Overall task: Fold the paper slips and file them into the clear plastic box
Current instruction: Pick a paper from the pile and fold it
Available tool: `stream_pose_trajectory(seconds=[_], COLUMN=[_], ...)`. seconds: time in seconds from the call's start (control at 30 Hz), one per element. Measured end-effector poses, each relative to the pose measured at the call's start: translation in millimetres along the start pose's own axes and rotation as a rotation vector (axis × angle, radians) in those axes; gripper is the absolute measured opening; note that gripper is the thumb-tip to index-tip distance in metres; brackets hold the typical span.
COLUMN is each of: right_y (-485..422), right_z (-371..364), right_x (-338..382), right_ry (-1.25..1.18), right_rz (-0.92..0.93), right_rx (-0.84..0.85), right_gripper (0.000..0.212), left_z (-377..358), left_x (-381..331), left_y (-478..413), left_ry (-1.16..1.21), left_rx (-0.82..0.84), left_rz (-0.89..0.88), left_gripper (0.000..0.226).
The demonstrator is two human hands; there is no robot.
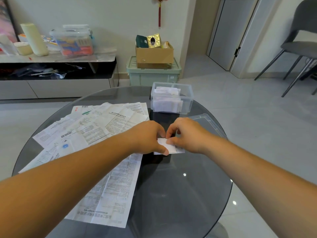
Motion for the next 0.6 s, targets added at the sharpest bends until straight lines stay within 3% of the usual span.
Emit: stream_pose_trajectory(seconds=[0.27, 0.6], right_y=[1.6, 5.9], right_z=[-0.9, -2.1], right_x=[10.0, 3.3], right_ry=[0.019, -0.104], right_rz=[0.069, 0.013], right_rx=[0.042, 0.113], right_gripper=[0.005, 0.008], left_z=[-1.4, -8.5], left_x=[3.8, 0.7], left_y=[-0.1, 0.4], left_ry=[0.022, -0.019], left_rx=[-0.045, 0.078], left_rz=[0.000, 0.026], left_gripper=[0.051, 0.057])
Point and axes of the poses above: each hand's wrist, its own y-axis away from the middle knuckle, its own z-axis out of the back of the hand, x = y × z, the point moved 10 cm from there along -y, towards the middle knuckle, and after that the axes turned 3 degrees about -x, right-handed, at the moved point
